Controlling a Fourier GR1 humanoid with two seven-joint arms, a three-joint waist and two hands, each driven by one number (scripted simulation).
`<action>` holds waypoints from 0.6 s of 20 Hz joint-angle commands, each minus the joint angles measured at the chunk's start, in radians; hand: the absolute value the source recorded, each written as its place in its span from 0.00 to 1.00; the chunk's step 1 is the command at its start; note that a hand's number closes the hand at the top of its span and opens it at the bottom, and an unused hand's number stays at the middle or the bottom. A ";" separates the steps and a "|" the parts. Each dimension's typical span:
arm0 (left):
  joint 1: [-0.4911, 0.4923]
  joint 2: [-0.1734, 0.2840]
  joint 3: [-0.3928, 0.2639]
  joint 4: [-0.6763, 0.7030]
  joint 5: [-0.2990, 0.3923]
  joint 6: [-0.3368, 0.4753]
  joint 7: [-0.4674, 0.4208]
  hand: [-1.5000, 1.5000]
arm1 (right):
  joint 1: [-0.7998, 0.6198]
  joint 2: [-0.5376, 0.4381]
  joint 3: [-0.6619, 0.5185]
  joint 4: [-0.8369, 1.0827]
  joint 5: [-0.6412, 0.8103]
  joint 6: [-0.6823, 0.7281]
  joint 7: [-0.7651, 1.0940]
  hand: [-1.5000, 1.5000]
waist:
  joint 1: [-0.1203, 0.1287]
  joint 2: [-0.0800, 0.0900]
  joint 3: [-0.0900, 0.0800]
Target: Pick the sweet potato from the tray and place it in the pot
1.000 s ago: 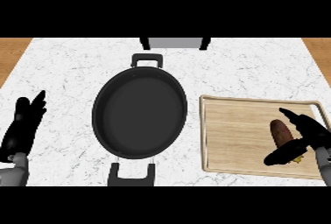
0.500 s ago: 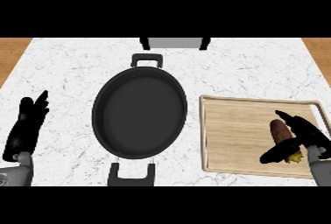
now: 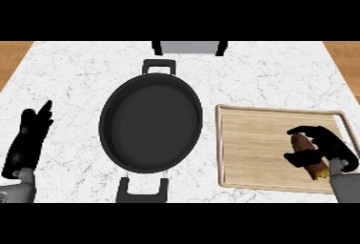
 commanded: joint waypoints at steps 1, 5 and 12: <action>-0.020 0.000 0.001 -0.011 -0.005 -0.013 0.030 0.50 | -0.009 0.005 0.001 0.028 0.052 -0.009 -0.079 1.00 | 0.003 0.010 0.016; -0.007 0.013 0.035 0.026 0.017 -0.034 -0.018 0.50 | 0.031 0.001 0.035 0.016 0.135 -0.036 -0.137 1.00 | 0.002 0.010 0.016; -0.006 0.002 0.048 0.056 -0.002 -0.033 -0.065 0.50 | 0.036 -0.021 -0.028 -0.050 0.214 -0.053 -0.157 1.00 | 0.000 0.010 0.015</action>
